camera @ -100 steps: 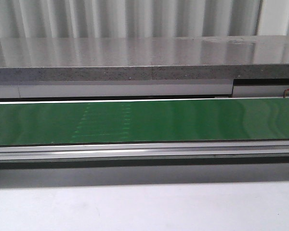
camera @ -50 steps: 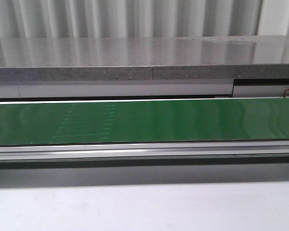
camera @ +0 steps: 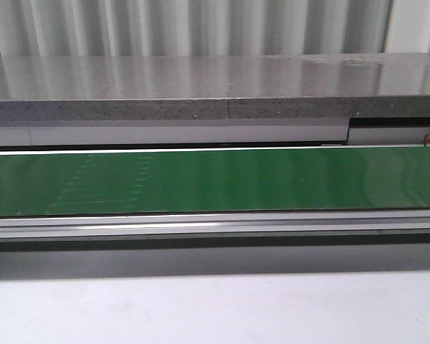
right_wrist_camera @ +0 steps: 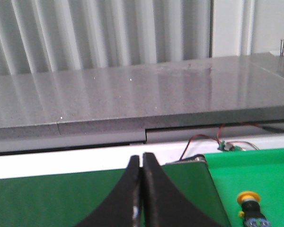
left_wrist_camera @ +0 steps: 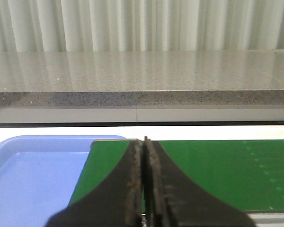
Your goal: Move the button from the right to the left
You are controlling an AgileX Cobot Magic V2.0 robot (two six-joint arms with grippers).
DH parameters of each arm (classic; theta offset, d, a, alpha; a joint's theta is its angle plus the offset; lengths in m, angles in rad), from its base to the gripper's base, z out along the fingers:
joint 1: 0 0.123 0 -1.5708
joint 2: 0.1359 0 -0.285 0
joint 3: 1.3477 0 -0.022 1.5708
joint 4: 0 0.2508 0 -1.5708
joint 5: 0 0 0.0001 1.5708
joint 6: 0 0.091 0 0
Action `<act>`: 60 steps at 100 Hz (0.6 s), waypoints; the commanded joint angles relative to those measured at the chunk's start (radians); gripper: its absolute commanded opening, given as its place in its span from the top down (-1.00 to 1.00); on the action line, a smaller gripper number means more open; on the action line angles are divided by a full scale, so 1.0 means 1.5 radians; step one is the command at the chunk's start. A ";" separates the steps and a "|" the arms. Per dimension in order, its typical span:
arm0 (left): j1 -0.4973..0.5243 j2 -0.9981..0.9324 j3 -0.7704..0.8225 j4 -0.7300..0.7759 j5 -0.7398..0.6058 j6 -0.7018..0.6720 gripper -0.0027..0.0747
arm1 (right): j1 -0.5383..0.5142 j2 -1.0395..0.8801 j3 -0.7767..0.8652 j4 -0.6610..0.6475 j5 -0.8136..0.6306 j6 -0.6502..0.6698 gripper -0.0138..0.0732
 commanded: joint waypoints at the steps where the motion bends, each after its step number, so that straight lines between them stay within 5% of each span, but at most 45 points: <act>1: -0.006 -0.023 0.016 -0.003 -0.057 -0.005 0.98 | -0.001 0.073 -0.105 -0.006 0.082 -0.002 0.84; 26: -0.006 -0.023 0.016 -0.003 -0.057 -0.005 0.98 | -0.001 0.282 -0.296 -0.027 0.345 -0.002 0.84; 60: -0.006 -0.023 0.016 -0.003 -0.057 -0.005 0.98 | -0.001 0.396 -0.326 -0.006 0.349 -0.002 0.84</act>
